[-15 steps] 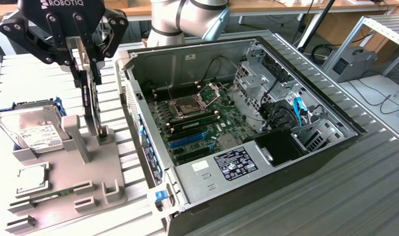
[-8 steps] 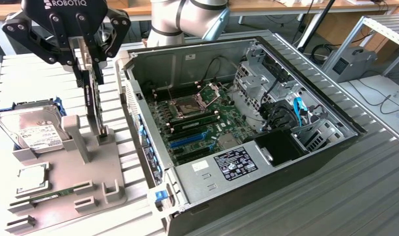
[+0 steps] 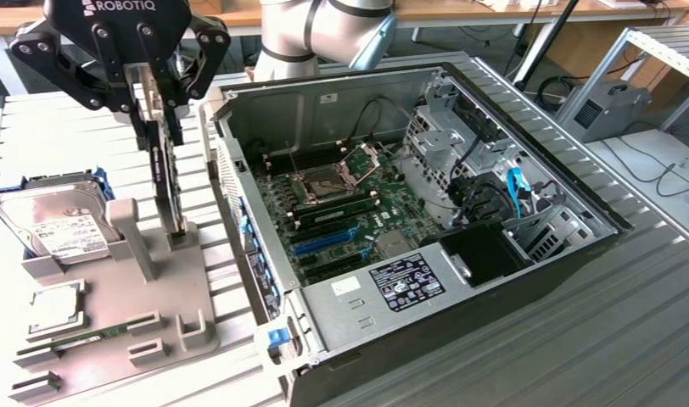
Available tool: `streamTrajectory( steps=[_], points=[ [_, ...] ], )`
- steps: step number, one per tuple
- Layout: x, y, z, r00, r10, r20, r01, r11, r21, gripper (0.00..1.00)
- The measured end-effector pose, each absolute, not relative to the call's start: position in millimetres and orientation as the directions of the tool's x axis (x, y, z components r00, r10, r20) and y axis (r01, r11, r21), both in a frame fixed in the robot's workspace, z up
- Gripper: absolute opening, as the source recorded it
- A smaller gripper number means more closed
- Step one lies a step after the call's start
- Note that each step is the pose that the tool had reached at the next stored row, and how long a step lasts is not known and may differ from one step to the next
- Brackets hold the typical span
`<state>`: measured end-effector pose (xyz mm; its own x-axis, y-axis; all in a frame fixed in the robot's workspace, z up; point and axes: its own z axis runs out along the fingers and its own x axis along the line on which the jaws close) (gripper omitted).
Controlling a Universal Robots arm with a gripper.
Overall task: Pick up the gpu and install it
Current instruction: 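Pick up the gpu and move the gpu toward the slot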
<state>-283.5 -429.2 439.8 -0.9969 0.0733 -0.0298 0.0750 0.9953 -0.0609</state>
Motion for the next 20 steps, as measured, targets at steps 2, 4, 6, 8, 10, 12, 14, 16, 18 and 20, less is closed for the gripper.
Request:
streamTrajectory(
  steps=[2, 4, 6, 8, 10, 12, 14, 16, 18, 20],
  points=[
    [-282.9, -429.2, 439.7, -0.997, 0.073, -0.030, 0.075, 0.995, -0.061, 0.29],
    [-282.2, -429.2, 439.6, -0.997, 0.073, -0.030, 0.075, 0.995, -0.061, 0.29],
    [-281.4, -429.2, 439.4, -0.997, 0.073, -0.030, 0.075, 0.995, -0.061, 0.29],
    [-280.4, -429.2, 439.4, -0.997, 0.073, -0.030, 0.075, 0.995, -0.061, 0.29],
    [-279.8, -429.2, 439.3, -0.997, 0.073, -0.030, 0.075, 0.995, -0.061, 0.29],
    [-279.1, -429.2, 439.2, -0.997, 0.073, -0.030, 0.075, 0.995, -0.061, 0.29],
    [-278.4, -429.2, 439.1, -0.997, 0.073, -0.030, 0.075, 0.995, -0.061, 0.29],
    [-277.8, -429.2, 439.0, -0.997, 0.073, -0.030, 0.075, 0.995, -0.061, 0.29],
    [-277.1, -429.2, 438.9, -0.997, 0.073, -0.030, 0.075, 0.995, -0.061, 0.29],
    [-276.3, -429.2, 438.7, -0.997, 0.073, -0.030, 0.075, 0.995, -0.061, 0.29]
  ],
)
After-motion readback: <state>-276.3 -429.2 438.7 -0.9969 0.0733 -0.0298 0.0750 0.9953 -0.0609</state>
